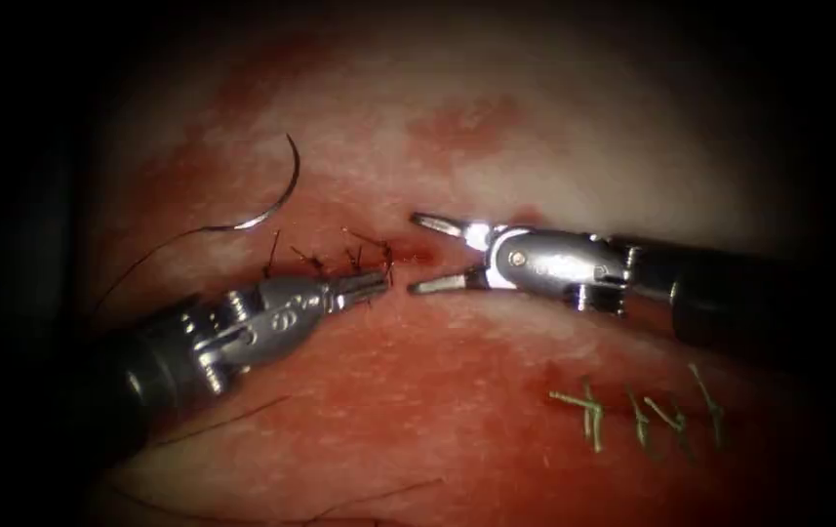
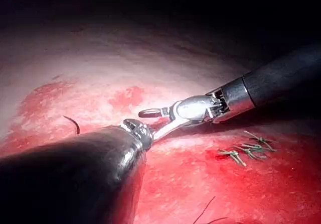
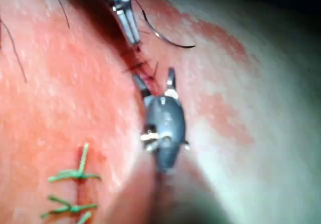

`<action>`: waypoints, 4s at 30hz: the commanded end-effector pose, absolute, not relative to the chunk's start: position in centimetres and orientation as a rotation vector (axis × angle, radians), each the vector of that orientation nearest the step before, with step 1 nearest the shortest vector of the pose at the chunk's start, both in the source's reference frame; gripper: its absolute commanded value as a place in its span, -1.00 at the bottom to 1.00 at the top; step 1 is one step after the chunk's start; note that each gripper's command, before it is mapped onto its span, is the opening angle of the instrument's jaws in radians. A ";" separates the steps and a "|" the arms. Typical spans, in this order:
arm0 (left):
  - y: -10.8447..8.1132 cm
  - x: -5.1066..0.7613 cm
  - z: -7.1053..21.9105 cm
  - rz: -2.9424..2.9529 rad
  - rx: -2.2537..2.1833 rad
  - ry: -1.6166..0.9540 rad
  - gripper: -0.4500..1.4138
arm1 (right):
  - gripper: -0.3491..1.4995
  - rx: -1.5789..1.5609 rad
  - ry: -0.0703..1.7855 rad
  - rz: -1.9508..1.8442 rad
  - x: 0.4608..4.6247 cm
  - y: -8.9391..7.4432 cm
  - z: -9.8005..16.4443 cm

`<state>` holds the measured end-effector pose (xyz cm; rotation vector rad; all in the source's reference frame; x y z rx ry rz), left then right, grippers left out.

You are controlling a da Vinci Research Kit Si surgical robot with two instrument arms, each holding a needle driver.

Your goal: Wound Closure

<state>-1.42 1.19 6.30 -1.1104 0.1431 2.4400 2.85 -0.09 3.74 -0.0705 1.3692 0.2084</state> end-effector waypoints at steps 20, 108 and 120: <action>1.2 -1.58 6.3 2.440 -1.109 0.150 -1.00 | 0.56 -0.138 1.366 0.188 3.44 -0.2 3.7; 0.1 -1.04 6.6 2.212 -1.313 -0.164 -0.60 | 0.96 -0.181 1.394 0.245 2.91 -0.1 3.5; -0.2 -0.53 6.5 2.231 -1.159 -0.243 0.06 | 0.95 -0.164 1.399 0.262 2.89 -0.1 3.5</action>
